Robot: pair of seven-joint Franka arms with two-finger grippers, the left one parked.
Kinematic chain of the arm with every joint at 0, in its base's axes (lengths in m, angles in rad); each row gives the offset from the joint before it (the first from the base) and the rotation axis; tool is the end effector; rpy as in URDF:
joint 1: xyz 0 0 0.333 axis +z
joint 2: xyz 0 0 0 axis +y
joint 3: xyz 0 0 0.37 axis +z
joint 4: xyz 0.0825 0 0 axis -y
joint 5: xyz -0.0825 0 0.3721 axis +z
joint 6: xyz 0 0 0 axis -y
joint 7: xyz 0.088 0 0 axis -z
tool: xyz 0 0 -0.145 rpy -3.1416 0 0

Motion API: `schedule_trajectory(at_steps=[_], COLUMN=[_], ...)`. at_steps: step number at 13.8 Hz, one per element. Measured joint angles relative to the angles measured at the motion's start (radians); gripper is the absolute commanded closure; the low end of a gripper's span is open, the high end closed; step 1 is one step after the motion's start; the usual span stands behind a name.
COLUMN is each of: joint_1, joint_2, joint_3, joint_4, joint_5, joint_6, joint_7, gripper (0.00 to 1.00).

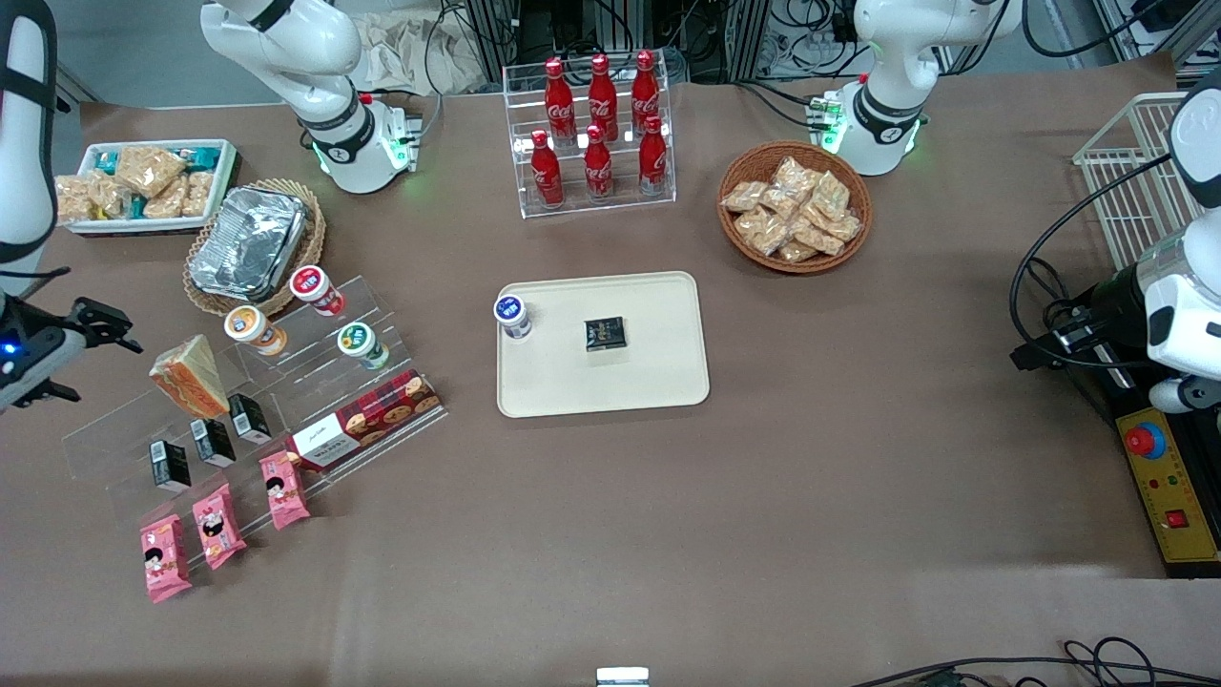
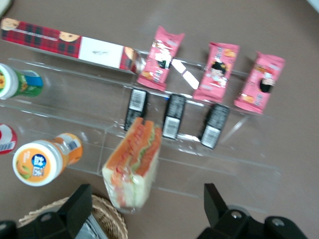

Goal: Place sandwich on tray
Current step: 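Lower the open right gripper onto the wrapped sandwich on the stand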

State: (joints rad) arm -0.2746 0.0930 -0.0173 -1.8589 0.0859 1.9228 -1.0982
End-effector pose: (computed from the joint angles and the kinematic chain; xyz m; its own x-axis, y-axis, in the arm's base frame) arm 0.5548 -0.1569 0.4848 0.7141 0.6978 0.0557 0.7000 -0.7114 -0.0624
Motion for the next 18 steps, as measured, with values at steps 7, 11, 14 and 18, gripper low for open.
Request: schedule_trajectory(at_steps=[7,11,14,18], joint_1=[-0.023,-0.022,-0.021,-0.017], joint_2=[-0.013,-0.016,-0.024,-0.026], joint_3=[0.002,0.003,0.007,0.012], joint_4=[-0.084,-0.16,-0.201,-0.224], joint_5=[0.051,0.051,0.053,0.053], joint_6=[0.024,0.1,0.132,0.187], joint_7=[-0.046,-0.046,-0.04,-0.034], gripper=[0.0,0.0,0.0,0.22])
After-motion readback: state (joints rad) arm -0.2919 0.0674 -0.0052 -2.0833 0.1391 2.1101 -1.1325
